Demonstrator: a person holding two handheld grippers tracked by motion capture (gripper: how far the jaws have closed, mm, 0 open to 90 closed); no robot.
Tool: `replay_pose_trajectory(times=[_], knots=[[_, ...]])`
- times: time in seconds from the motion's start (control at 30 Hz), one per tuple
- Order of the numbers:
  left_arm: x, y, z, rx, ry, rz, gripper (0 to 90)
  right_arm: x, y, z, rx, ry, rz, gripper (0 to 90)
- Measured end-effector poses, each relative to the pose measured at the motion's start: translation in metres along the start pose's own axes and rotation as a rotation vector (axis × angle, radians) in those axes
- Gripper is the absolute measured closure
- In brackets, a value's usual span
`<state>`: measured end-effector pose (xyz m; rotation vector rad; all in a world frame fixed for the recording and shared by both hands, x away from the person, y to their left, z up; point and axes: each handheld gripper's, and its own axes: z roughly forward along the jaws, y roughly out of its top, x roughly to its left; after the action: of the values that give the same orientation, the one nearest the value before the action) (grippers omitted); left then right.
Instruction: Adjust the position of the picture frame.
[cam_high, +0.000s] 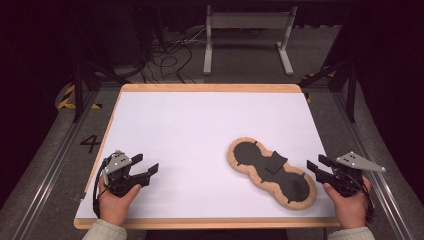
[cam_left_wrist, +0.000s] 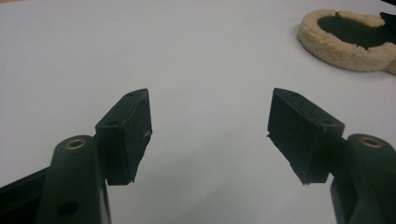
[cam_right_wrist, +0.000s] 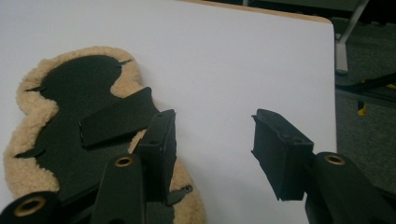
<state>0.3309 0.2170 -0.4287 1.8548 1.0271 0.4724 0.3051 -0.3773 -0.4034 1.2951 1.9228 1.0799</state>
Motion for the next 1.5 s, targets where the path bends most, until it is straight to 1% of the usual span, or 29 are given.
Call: replay_pose_trajectory(times=[0.07, 0.13, 0.2, 0.3, 0.33, 0.4, 0.43, 0.47, 0.53, 0.63, 0.73, 0.77, 0.83, 0.87, 0.9, 0.93, 0.97, 1.03, 1.07, 1.13, 1.23, 1.37, 1.4, 1.5], knots=[[-0.001, 0.000, 0.000, -0.001, -0.001, -0.003, 31.3, 0.000, 0.000, -0.001, 0.008, -0.002, -0.001, 52.1], [-0.002, 0.001, 0.001, 0.000, 0.000, 0.006, 31.3, 0.001, 0.000, -0.004, 0.024, -0.018, -0.005, 52.8], [-0.004, 0.003, 0.003, 0.013, -0.011, 0.004, 32.7, 0.001, 0.000, -0.006, 0.035, -0.026, -0.009, 54.0], [-0.005, 0.007, 0.005, 0.006, -0.023, 0.016, 34.2, 0.000, -0.001, -0.010, 0.050, -0.046, -0.011, 56.0], [-0.005, 0.007, 0.006, 0.010, -0.030, 0.018, 34.6, 0.000, -0.002, -0.011, 0.064, -0.043, -0.006, 58.3], [-0.007, 0.008, 0.009, 0.014, -0.039, 0.025, 35.4, -0.001, -0.004, -0.013, 0.087, -0.049, -0.010, 63.5], [-0.007, 0.009, 0.010, 0.018, -0.044, 0.028, 35.6, -0.002, -0.005, -0.015, 0.109, -0.063, -0.010, 68.3], [-0.007, 0.010, 0.011, 0.020, -0.047, 0.031, 36.0, -0.002, -0.005, -0.016, 0.124, -0.070, -0.016, 75.0], [-0.008, 0.011, 0.013, 0.022, -0.055, 0.036, 36.1, -0.003, -0.006, -0.018, 0.154, -0.073, -0.022, 83.6], [-0.009, 0.011, 0.016, 0.025, -0.063, 0.040, 36.2, -0.004, -0.006, -0.021, 0.193, -0.086, -0.026, 89.6], [-0.010, 0.011, 0.019, 0.032, -0.067, 0.042, 36.6, -0.004, -0.007, -0.022, 0.248, -0.089, -0.019, 90.0], [-0.010, 0.012, 0.019, 0.040, -0.069, 0.046, 36.7, -0.005, -0.008, -0.021, 0.278, -0.090, -0.019, 90.0], [-0.011, 0.011, 0.019, 0.038, -0.065, 0.053, 36.7, -0.006, -0.009, -0.018, 0.324, -0.091, -0.014, 90.0], [-0.012, 0.011, 0.019, 0.046, -0.067, 0.056, 36.7, -0.006, -0.010, -0.018, 0.336, -0.093, -0.007, 90.0], [-0.012, 0.011, 0.019, 0.046, -0.067, 0.056, 36.7, -0.006, -0.010, -0.018, 0.336, -0.093, -0.007, 90.0], [-0.012, 0.010, 0.019, 0.046, -0.064, 0.059, 36.7, -0.006, -0.009, -0.017, 0.358, -0.086, 0.000, 90.0], [-0.012, 0.010, 0.019, 0.045, -0.057, 0.067, 36.8, -0.006, -0.009, -0.017, 0.374, -0.083, -0.006, 90.0], [-0.013, 0.010, 0.019, 0.050, -0.059, 0.064, 37.0, -0.005, -0.007, -0.016, 0.423, -0.087, -0.013, 90.0], [-0.012, 0.010, 0.019, 0.052, -0.058, 0.073, 36.9, -0.005, -0.005, -0.016, 0.453, -0.091, -0.023, 90.0], [-0.012, 0.009, 0.019, 0.054, -0.057, 0.077, 37.0, -0.006, -0.005, -0.015, 0.513, -0.080, -0.022, 90.0], [-0.012, 0.010, 0.020, 0.052, -0.059, 0.078, 37.0, -0.007, -0.008, -0.012, 0.568, -0.069, -0.018, 90.0], [-0.013, 0.009, 0.019, 0.051, -0.053, 0.086, 37.0, -0.004, -0.012, -0.007, 0.616, -0.050, -0.013, 90.0], [-0.013, 0.009, 0.020, 0.051, -0.053, 0.087, 36.9, -0.003, -0.012, -0.006, 0.625, -0.046, -0.020, 90.0], [-0.013, 0.009, 0.020, 0.057, -0.054, 0.088, 36.9, -0.001, -0.013, -0.003, 0.638, -0.033, -0.027, 90.0]])
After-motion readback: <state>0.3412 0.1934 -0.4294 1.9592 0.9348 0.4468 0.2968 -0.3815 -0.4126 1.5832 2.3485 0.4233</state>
